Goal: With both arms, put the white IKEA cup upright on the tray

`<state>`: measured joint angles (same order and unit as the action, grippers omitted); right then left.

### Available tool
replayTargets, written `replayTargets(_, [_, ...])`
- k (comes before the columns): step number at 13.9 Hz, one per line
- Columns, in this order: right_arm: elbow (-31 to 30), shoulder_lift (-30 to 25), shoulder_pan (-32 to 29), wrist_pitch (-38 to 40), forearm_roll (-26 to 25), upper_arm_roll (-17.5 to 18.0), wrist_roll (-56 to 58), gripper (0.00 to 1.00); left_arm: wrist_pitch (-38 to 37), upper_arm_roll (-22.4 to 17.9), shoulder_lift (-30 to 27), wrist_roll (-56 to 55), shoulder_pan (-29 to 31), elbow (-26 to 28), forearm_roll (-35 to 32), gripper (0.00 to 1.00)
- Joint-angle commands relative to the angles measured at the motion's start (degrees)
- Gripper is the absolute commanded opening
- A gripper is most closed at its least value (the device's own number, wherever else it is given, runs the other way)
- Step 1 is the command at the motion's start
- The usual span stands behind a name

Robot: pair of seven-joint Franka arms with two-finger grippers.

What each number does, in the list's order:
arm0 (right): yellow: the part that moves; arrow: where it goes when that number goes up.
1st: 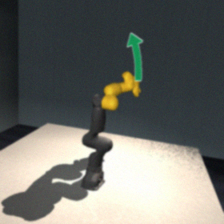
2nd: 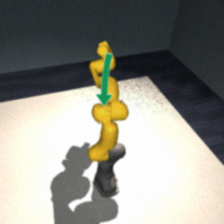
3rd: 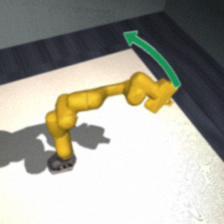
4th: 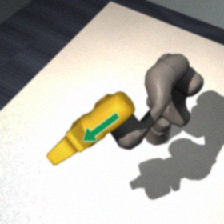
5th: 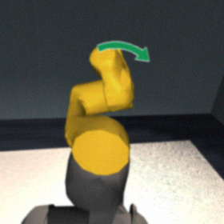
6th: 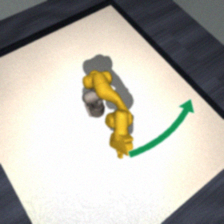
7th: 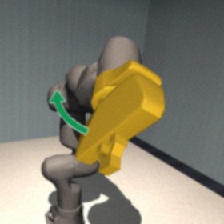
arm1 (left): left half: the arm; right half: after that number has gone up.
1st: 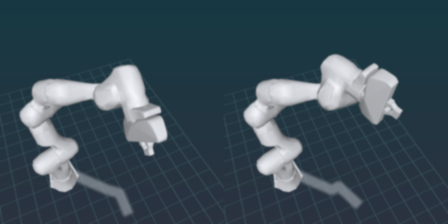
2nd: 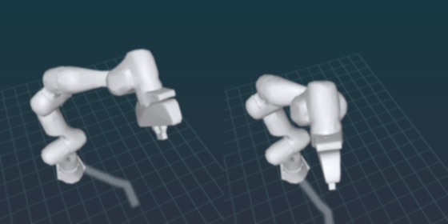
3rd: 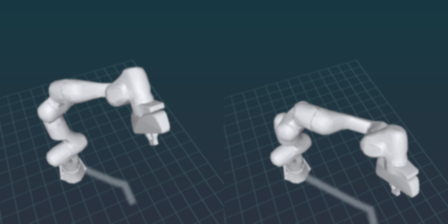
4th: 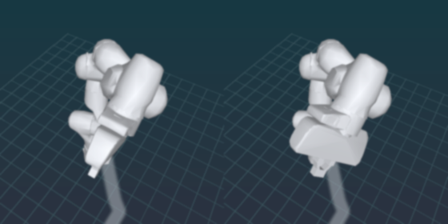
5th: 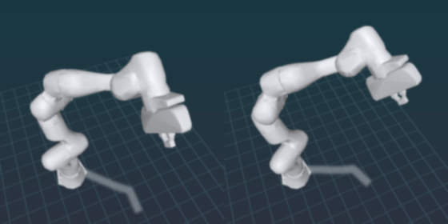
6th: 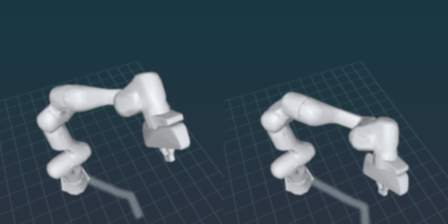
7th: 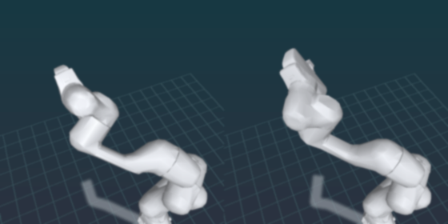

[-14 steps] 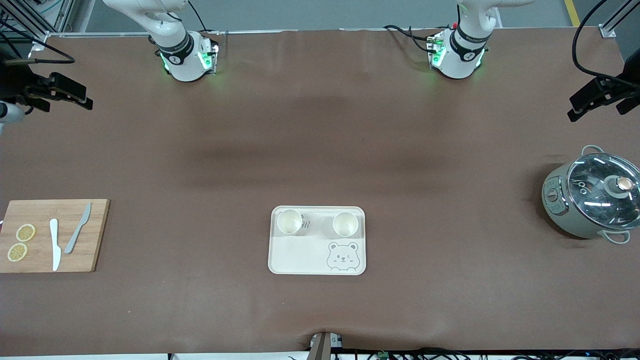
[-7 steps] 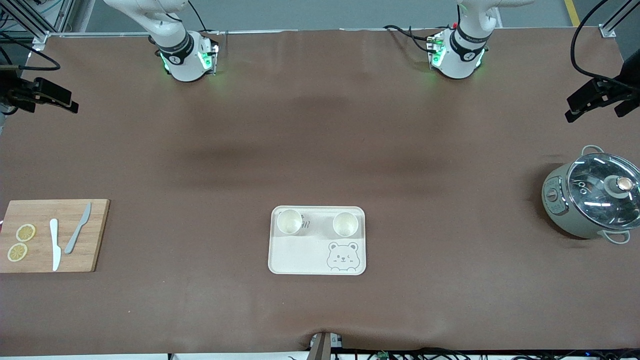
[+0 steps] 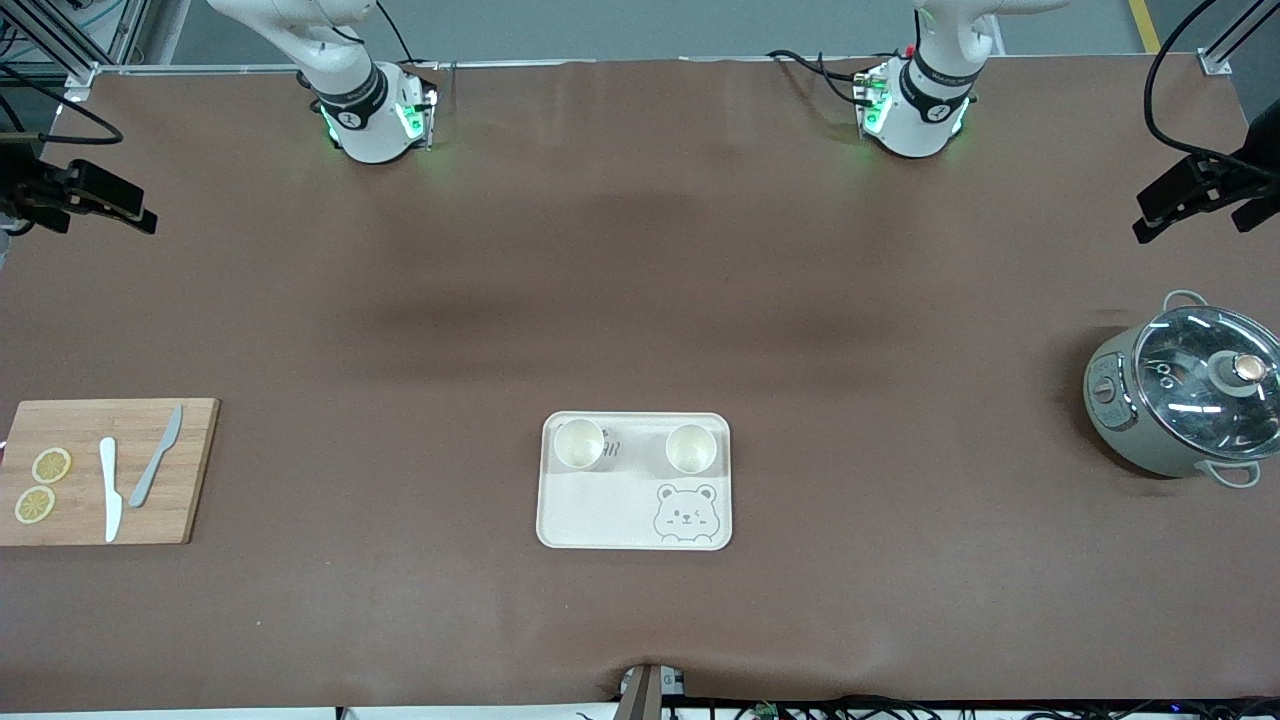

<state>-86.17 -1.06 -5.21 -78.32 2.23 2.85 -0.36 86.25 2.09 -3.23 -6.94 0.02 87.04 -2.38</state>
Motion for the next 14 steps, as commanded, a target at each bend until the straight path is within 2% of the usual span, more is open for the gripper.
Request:
replayTargets(1, [-0.1, 0.3, 0.5, -0.7, -1.3, 0.4, -0.4, 1.0, -1.3, 0.1, 0.0, 1.1, 0.2, -1.3, 1.0, 1.0])
replayTargets(5, [-0.1, 0.3, 2.3, -0.2, -1.3, -1.2, -1.0, 1.0, -1.3, 0.2, 0.2, 1.1, 0.1, -1.3, 1.2, 1.0])
replayTargets(14, [0.4, 0.2, 2.6, -0.3, -1.3, -1.1, -1.0, 1.0, -3.0, 0.2, -0.2, 1.1, 0.2, -1.4, 1.2, 1.0])
